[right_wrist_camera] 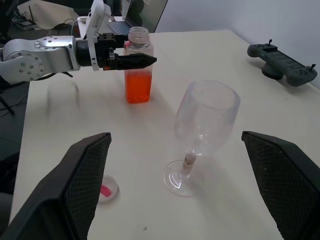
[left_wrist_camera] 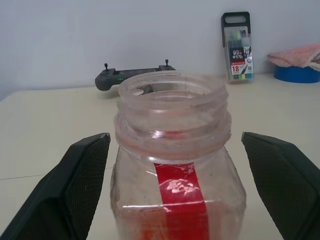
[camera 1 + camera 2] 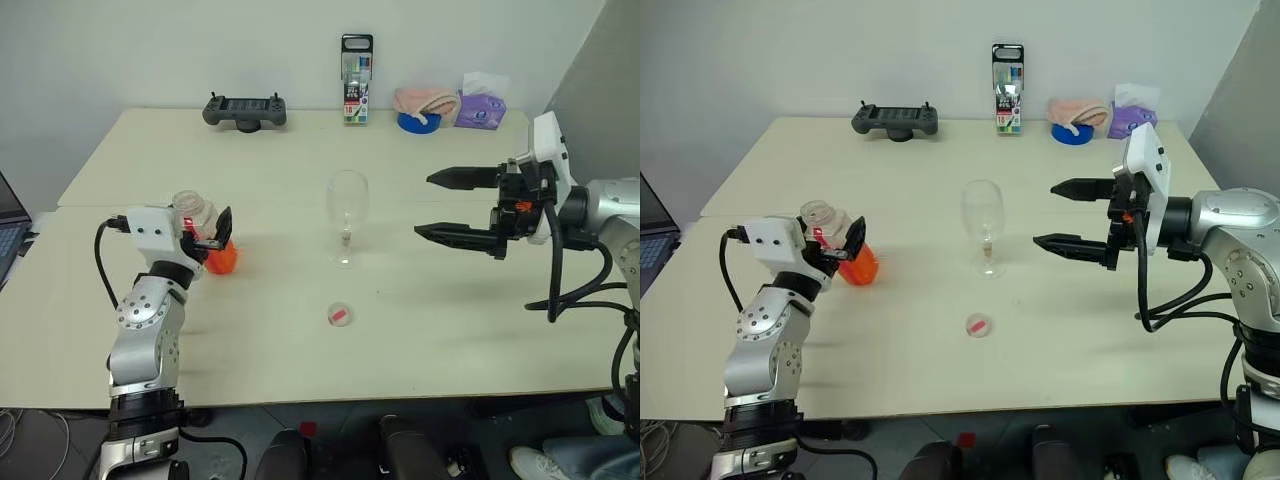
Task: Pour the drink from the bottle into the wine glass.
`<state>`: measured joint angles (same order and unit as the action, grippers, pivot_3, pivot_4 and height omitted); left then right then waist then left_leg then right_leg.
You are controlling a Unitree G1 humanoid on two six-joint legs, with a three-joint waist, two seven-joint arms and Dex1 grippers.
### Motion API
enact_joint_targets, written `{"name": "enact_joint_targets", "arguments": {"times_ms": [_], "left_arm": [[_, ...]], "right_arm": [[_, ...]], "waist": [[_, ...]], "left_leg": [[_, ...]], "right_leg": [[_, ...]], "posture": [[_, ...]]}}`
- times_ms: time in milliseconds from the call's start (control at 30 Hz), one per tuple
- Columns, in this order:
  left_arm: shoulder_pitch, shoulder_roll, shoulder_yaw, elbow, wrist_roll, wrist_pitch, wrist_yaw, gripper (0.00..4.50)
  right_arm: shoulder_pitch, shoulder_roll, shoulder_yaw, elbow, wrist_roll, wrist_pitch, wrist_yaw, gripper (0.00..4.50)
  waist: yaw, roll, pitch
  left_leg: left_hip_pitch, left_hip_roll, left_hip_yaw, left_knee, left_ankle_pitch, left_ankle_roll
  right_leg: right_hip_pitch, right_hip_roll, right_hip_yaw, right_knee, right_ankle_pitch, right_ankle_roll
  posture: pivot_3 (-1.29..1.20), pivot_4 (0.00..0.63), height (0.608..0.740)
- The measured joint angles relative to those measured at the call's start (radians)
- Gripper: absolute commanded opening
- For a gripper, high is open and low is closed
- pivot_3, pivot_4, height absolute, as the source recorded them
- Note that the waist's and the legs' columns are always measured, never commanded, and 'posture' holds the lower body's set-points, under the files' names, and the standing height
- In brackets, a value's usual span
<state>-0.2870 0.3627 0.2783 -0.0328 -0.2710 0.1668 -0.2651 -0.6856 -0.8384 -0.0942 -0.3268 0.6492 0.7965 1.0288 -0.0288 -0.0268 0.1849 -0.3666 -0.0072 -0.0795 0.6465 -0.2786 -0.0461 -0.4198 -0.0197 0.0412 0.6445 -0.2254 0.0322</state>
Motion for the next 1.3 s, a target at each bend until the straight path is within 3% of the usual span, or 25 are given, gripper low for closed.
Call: {"name": "enact_joint_targets", "arguments": {"times_ms": [67,233,300,433,633,867,1100,1300], "left_arm": [[0.000,-0.006,-0.007,0.005,0.009,-0.011,0.000,3.87],[-0.014,-0.017,-0.008,0.038,0.019,-0.039,0.012,2.21],[-0.028,-0.016,-0.009,0.056,0.021,-0.040,0.011,1.91],[-0.092,-0.004,-0.017,0.121,0.020,-0.042,-0.025,1.90],[-0.360,0.067,-0.122,0.260,0.066,-0.111,-0.162,1.89],[-0.644,0.115,-0.279,0.645,0.231,-0.468,-0.332,1.87],[-0.820,0.092,-0.366,0.995,0.336,-0.784,-0.404,1.87],[-0.910,0.080,-0.417,1.152,0.450,-0.954,-0.329,1.87]], "right_arm": [[0.005,-0.008,0.000,-0.006,-0.001,0.000,-0.004,4.50],[0.011,-0.014,0.000,-0.015,0.000,0.001,-0.015,4.50],[0.018,-0.013,-0.002,-0.031,0.003,0.003,-0.029,4.50],[0.043,0.004,-0.004,-0.046,-0.005,-0.004,-0.082,4.50],[0.150,0.083,-0.050,-0.100,-0.058,-0.014,-0.285,4.50],[0.386,0.115,-0.206,-0.238,-0.001,-0.008,-0.380,4.50],[0.424,0.137,-0.202,-0.351,0.027,0.016,-0.477,4.50],[0.426,0.141,-0.206,-0.380,0.084,0.047,-0.530,4.50]], "waist": [[0.001,0.000,0.000],[0.001,0.000,0.000],[0.001,0.000,0.000],[0.003,0.000,0.000],[0.010,-0.003,0.001],[0.022,-0.003,0.001],[0.019,-0.003,0.001],[0.020,-0.003,0.001]], "left_leg": [[0.000,0.000,0.000,0.000,0.000,0.000],[0.000,0.000,0.000,0.000,0.000,0.000],[0.000,0.000,0.000,0.001,0.000,0.000],[0.000,0.000,0.000,0.001,0.000,0.000],[-0.003,-0.001,-0.001,0.002,0.000,0.000],[-0.003,-0.001,0.001,0.000,0.000,0.000],[-0.003,-0.001,0.001,0.001,0.000,0.000],[-0.004,-0.001,0.000,0.002,0.000,0.001]], "right_leg": [[0.000,0.000,0.000,0.000,0.000,0.000],[0.000,0.000,0.000,0.000,0.000,0.000],[0.000,0.000,0.000,0.000,0.000,0.000],[0.000,0.000,0.000,0.000,0.000,0.001],[-0.001,0.000,-0.001,0.000,0.001,0.000],[-0.002,0.000,0.000,-0.001,0.002,0.001],[-0.002,0.001,0.000,0.000,0.000,0.003],[-0.002,0.001,0.000,0.000,0.002,0.002]], "posture": [[0.00,0.150,0.740],[0.00,0.150,0.740],[0.00,0.150,0.740],[0.00,0.150,0.740],[0.00,0.150,0.740],[0.00,0.150,0.740],[0.00,0.150,0.740],[0.00,0.150,0.740]]}}
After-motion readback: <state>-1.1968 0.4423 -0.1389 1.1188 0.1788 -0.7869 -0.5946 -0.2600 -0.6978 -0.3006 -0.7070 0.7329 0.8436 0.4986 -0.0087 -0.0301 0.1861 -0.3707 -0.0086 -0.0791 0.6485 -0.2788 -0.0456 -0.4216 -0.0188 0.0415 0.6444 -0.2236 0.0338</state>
